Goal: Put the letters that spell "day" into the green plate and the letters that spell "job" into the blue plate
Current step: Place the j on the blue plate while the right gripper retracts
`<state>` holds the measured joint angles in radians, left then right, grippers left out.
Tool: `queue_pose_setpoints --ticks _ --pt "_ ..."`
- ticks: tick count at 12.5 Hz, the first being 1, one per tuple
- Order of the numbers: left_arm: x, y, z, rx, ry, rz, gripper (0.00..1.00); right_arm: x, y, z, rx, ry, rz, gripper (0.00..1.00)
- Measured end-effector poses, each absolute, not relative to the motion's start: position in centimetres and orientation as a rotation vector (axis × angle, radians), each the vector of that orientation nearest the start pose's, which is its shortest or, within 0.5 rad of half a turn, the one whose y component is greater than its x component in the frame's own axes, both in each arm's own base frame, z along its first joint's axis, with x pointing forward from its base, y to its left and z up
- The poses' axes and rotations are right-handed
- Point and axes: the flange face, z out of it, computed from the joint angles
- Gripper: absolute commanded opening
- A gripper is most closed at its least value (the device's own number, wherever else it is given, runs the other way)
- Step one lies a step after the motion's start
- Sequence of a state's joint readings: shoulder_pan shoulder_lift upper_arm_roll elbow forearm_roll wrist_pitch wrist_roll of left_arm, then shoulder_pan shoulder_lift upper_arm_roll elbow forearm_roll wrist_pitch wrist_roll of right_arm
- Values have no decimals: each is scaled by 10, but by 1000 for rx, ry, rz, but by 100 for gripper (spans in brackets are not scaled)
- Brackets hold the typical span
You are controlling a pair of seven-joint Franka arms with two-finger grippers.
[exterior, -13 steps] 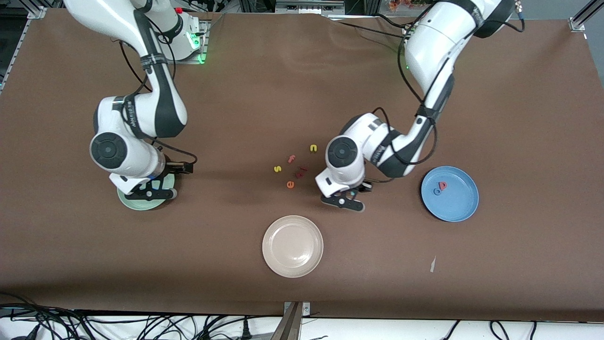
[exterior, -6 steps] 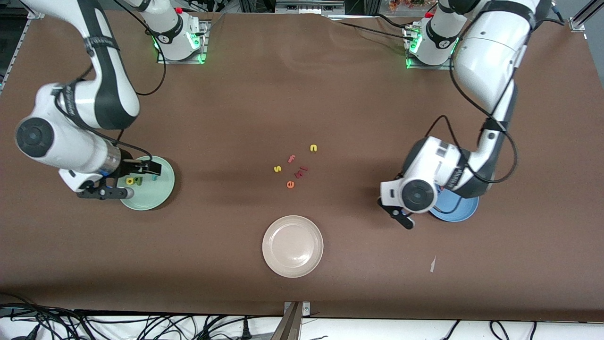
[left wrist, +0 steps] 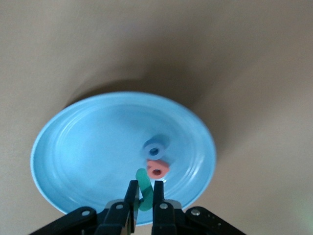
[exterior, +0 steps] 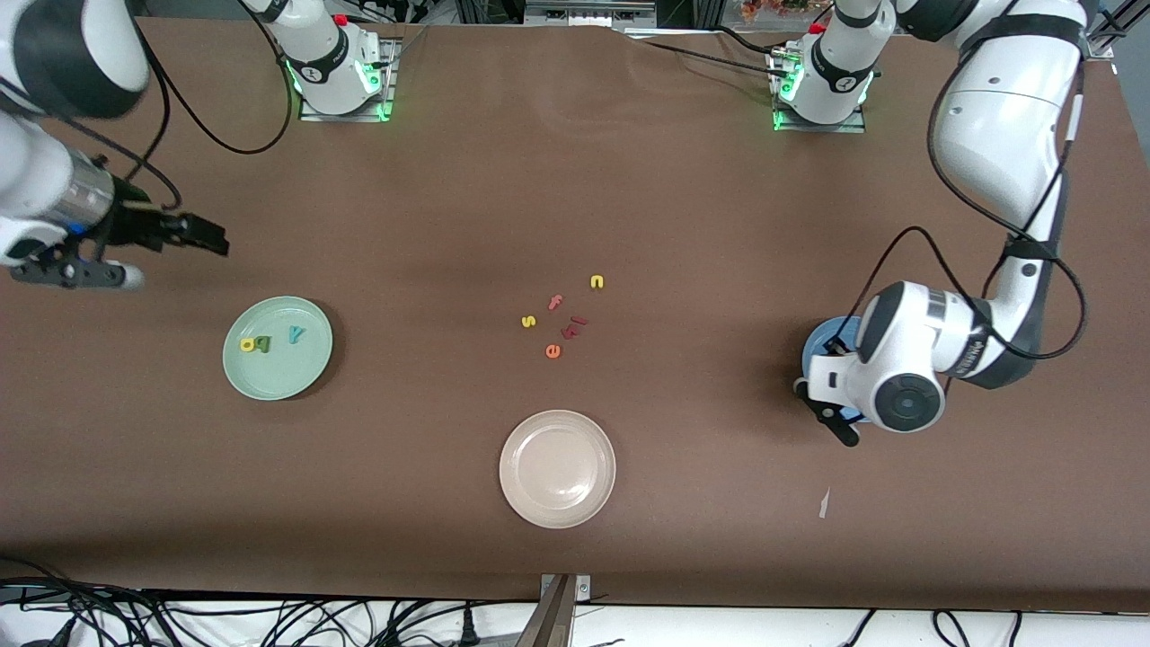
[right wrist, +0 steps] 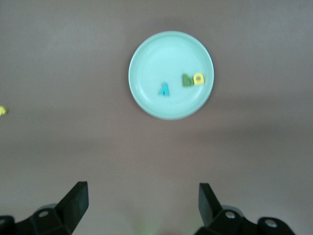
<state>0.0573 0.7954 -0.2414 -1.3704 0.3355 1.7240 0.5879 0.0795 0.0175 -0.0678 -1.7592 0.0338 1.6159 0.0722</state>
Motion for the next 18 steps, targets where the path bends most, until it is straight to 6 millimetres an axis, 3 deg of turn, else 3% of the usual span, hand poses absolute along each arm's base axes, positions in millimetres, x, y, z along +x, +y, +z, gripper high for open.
queue_pose_setpoints --ticks 2,3,4,5,7,9,12,15,18 --pt "683 -37 212 -2757 1326 628 0 545 9 559 -3104 98 284 100" --pt "682 -24 206 -2776 1355 604 29 544 7 570 -3110 101 285 100" --pt "679 -17 199 -2823 1369 585 74 544 5 580 -3120 103 285 100" --pt "676 -14 194 -2873 1371 576 100 544 3 589 -3124 109 284 100" --pt "674 -19 191 -2906 1375 568 100 546 -4 595 -3126 129 283 100" --pt "674 -24 194 -2904 1389 560 100 550 -8 588 -3126 143 301 100" --pt "677 -31 211 -2896 1399 524 100 559 2 576 -3133 122 301 100" --pt "679 -36 256 -2924 1365 478 100 565 8 578 -3141 108 242 100" --pt "673 -39 309 -3035 1181 508 100 569 3 581 -3144 122 189 100"
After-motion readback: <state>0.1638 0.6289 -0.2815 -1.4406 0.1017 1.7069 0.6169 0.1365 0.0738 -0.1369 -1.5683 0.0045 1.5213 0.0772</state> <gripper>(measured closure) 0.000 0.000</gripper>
